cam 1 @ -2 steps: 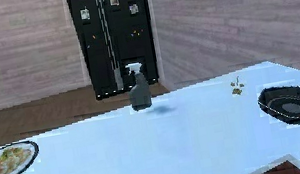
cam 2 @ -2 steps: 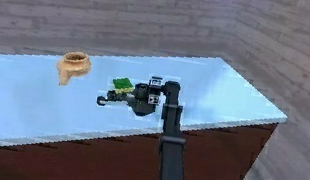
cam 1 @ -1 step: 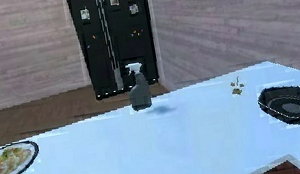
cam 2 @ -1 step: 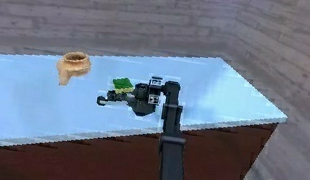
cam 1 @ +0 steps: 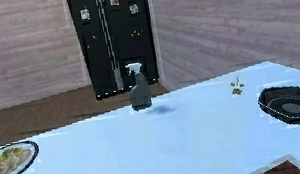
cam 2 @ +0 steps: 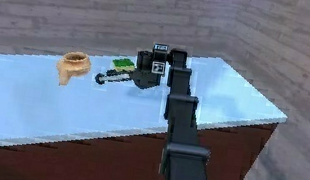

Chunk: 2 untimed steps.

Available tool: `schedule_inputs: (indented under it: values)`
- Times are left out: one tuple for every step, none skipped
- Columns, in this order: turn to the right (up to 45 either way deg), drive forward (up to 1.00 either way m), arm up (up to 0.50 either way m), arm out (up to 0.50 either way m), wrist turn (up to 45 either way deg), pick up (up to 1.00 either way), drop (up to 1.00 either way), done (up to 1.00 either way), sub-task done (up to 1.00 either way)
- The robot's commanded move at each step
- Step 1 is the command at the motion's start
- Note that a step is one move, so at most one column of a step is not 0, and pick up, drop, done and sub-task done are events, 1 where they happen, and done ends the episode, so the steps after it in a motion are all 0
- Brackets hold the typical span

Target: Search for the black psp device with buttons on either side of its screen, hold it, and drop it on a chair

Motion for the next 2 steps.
schedule_inputs:
  values:
    - [0.0,0.00,0.06,0.00,0.0,0.00,0.00,0.00,0.00]
    - [0.0,0.00,0.00,0.00,-45.0,0.00,0.00,0.00,0.00]
